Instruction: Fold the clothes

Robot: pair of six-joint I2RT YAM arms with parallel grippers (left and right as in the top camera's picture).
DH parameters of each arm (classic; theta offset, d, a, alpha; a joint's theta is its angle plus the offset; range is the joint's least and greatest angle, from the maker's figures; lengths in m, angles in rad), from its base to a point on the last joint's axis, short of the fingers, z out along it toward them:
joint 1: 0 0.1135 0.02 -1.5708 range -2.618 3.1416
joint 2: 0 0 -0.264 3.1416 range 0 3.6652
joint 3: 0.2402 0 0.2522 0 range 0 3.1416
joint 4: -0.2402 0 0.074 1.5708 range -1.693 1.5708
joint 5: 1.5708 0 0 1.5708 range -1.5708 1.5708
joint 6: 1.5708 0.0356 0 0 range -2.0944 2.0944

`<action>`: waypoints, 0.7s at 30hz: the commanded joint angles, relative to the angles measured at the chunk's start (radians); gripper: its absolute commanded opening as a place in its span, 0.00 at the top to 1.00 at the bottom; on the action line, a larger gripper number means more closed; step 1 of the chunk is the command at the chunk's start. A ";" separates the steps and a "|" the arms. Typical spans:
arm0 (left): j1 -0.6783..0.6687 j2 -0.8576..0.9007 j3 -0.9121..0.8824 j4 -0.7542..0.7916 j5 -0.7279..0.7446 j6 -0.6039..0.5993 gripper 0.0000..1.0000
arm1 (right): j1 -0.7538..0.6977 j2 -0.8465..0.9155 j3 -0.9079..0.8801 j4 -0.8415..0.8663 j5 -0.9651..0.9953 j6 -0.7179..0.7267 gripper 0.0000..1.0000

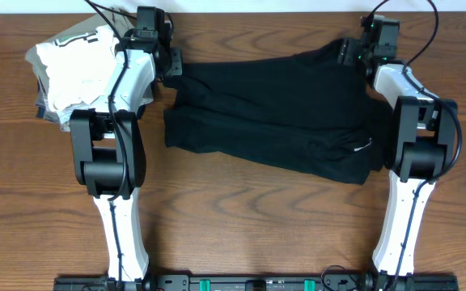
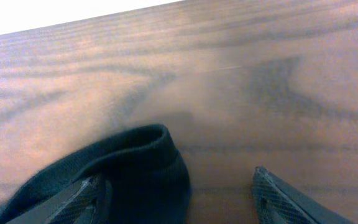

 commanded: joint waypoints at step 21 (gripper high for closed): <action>0.005 -0.016 0.006 0.002 -0.015 -0.001 0.94 | 0.043 0.045 0.004 0.222 -0.162 -0.008 0.27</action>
